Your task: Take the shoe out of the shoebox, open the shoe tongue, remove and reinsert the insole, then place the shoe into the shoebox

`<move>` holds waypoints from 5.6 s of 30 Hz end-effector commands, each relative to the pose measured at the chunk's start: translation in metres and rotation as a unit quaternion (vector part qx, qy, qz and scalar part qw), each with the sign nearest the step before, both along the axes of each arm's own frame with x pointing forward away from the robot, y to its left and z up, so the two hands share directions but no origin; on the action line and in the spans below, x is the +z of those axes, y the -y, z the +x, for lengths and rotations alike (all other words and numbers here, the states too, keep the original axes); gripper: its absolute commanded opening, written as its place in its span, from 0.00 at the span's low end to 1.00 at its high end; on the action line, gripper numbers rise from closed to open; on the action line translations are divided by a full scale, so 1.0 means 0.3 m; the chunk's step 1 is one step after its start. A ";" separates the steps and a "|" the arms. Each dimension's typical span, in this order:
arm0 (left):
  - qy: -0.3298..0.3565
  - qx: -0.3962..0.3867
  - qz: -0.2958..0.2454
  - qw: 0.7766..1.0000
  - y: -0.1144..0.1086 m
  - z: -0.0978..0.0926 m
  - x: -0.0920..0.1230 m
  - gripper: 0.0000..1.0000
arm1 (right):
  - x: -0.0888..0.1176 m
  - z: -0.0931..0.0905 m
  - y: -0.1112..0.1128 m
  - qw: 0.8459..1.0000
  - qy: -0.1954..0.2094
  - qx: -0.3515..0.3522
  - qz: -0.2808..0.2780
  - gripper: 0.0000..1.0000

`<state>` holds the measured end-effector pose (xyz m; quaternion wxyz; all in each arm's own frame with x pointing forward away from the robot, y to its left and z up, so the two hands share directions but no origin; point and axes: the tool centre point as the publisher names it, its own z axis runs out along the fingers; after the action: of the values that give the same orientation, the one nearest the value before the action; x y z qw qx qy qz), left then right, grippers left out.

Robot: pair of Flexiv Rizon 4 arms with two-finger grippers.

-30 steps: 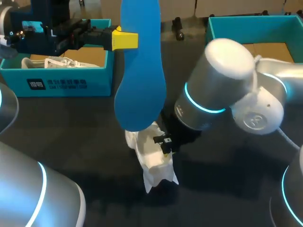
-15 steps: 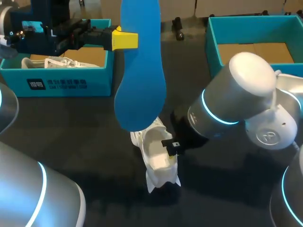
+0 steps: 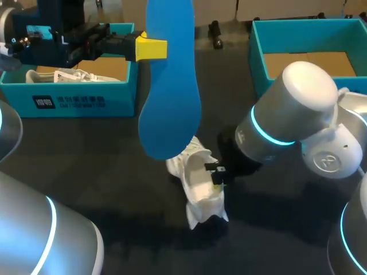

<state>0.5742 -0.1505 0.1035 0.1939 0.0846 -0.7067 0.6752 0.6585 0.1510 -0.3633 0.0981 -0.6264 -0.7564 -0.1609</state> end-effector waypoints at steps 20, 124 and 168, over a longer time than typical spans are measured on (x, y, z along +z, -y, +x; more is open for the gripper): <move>0.000 -0.001 0.002 1.000 0.006 0.005 0.001 0.00 | -0.077 0.043 0.012 0.999 -0.011 0.035 0.037 0.00; 0.000 -0.001 0.002 1.000 0.006 0.005 0.001 0.00 | 0.535 0.065 0.253 0.924 0.017 0.009 0.382 1.00; 0.505 -0.046 -0.205 0.837 -0.020 0.148 -0.084 0.00 | 0.559 0.070 0.254 0.904 0.008 0.009 0.428 1.00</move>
<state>0.6167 -0.1444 0.0790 -0.0332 -0.2386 -0.6053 0.7587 0.6800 0.0739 -0.1955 0.3529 -0.5154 -0.6211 -0.4734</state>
